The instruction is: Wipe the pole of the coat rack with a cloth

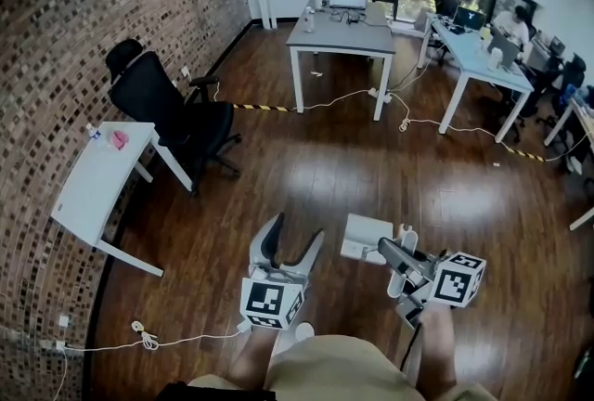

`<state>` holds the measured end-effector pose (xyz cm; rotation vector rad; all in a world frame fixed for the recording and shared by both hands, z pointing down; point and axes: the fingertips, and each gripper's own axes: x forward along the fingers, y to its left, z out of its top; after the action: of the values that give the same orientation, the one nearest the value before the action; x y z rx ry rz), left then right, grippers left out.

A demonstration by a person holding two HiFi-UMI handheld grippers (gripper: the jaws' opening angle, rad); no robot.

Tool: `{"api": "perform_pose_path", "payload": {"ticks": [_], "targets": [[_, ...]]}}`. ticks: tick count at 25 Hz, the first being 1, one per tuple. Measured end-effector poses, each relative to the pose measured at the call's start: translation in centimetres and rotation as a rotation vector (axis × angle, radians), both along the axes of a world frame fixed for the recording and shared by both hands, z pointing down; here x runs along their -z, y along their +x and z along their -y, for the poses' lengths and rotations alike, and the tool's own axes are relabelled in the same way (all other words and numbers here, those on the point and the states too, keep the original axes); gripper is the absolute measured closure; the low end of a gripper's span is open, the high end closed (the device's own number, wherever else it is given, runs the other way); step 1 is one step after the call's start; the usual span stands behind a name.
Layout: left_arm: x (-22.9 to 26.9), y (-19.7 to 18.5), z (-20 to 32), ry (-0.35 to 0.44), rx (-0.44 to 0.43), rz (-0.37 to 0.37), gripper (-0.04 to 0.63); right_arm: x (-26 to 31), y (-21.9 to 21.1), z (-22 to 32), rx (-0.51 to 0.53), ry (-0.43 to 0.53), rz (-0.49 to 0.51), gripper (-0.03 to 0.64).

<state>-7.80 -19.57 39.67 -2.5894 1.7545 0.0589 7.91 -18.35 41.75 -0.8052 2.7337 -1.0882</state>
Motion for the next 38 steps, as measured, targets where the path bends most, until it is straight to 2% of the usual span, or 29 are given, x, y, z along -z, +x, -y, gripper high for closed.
{"api": "perform_pose_path", "payload": {"ticks": [10, 16, 24, 26, 29, 31, 33, 37, 38], "targets": [[-1.1, -4.1, 2.4, -0.016, 0.000, -0.013, 0.283, -4.1, -3.4, 2.8, 0.028, -0.076, -0.054, 0.568], [-2.7, -6.7, 3.6, -0.056, 0.004, -0.003, 0.284, -13.9, -3.8, 8.0, 0.041, -0.210, -0.174, 0.566], [-6.9, -8.4, 5.1, -0.150, 0.019, 0.003, 0.284, -23.2, -4.2, 16.7, 0.100, -0.358, -0.261, 0.557], [-8.1, -8.2, 5.7, -0.179, 0.032, 0.008, 0.284, -26.2, -4.2, 17.3, 0.123, -0.398, -0.311, 0.558], [-9.5, -7.7, 6.3, -0.214, 0.055, 0.018, 0.284, -32.2, -3.4, 17.0, 0.155, -0.454, -0.453, 0.568], [-10.2, -7.4, 6.2, -0.240, 0.065, 0.017, 0.284, -35.7, -2.5, 16.8, 0.139, -0.491, -0.511, 0.602], [-10.7, -7.1, 6.3, -0.260, 0.075, 0.013, 0.284, -37.8, -1.6, 16.8, 0.092, -0.514, -0.510, 0.615], [-11.1, -7.1, 6.5, -0.279, 0.110, -0.012, 0.285, -39.0, -1.3, 15.9, 0.046, -0.553, -0.397, 0.615], [-11.3, -7.1, 6.4, -0.284, 0.117, -0.014, 0.285, -39.4, -1.3, 15.3, 0.036, -0.573, -0.381, 0.593]]}}
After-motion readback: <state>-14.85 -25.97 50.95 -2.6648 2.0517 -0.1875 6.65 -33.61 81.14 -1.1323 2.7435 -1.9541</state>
